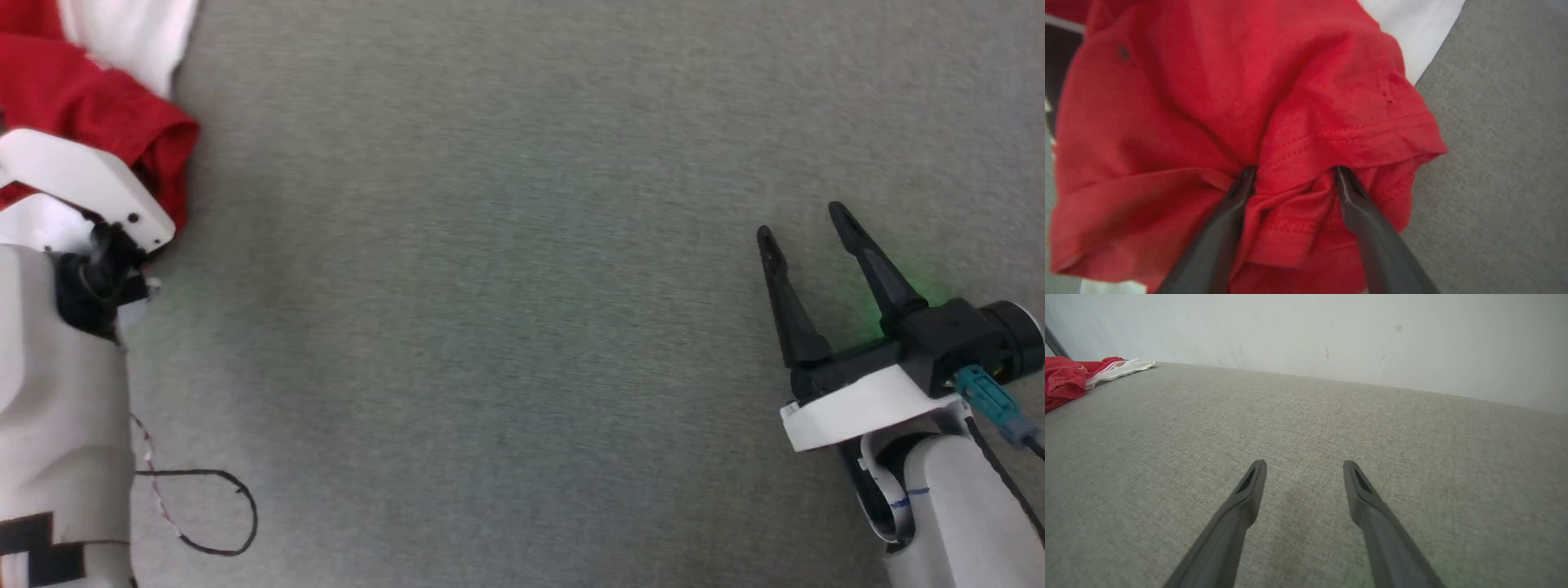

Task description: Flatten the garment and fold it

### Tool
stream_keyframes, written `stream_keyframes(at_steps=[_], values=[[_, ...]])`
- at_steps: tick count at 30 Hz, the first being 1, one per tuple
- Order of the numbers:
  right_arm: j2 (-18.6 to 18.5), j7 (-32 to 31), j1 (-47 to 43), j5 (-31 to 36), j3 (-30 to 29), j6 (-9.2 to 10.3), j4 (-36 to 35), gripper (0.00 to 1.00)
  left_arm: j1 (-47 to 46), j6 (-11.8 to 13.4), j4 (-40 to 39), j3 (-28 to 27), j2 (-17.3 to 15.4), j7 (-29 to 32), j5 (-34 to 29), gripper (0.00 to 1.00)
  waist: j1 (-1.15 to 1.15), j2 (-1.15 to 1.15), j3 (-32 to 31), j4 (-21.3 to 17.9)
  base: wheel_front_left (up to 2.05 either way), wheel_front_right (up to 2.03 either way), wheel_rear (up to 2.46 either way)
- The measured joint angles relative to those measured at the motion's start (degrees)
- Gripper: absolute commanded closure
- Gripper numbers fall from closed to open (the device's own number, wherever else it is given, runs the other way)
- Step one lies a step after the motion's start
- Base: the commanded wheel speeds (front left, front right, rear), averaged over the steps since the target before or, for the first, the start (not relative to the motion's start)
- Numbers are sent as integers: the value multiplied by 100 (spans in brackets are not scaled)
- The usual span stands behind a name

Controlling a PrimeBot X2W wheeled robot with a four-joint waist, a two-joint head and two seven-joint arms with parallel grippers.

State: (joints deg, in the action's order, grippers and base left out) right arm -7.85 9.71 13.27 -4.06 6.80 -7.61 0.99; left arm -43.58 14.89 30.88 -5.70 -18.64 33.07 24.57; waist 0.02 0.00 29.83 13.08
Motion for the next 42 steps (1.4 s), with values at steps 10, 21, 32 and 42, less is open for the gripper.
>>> stream_keyframes(at_steps=[10, 21, 32, 42], values=[[146, 169, 64, -46, 29, 0, 376, 0, 503, 248, -1082, 118, -407, -469, -525, 100, -1, 0, -52, -462, 0, 0, 0], [434, 280, -358, -74, -176, 0, 755, 0, 351, 98, -1770, 599, -844, -2572, -1410, 100, -3, 0, -1126, -563, 0, 0, 0], [481, 293, -687, -224, -259, 0, 866, 0, -654, -668, -2007, 1577, -454, -3363, -1507, 100, -4, 0, -2158, -891, 0, 0, 0], [481, 260, -825, -349, -260, 0, 851, 0, -712, -1480, -1501, 2423, 714, -2810, -668, 100, -2, 0, -2475, -1668, 0, 0, 0]])
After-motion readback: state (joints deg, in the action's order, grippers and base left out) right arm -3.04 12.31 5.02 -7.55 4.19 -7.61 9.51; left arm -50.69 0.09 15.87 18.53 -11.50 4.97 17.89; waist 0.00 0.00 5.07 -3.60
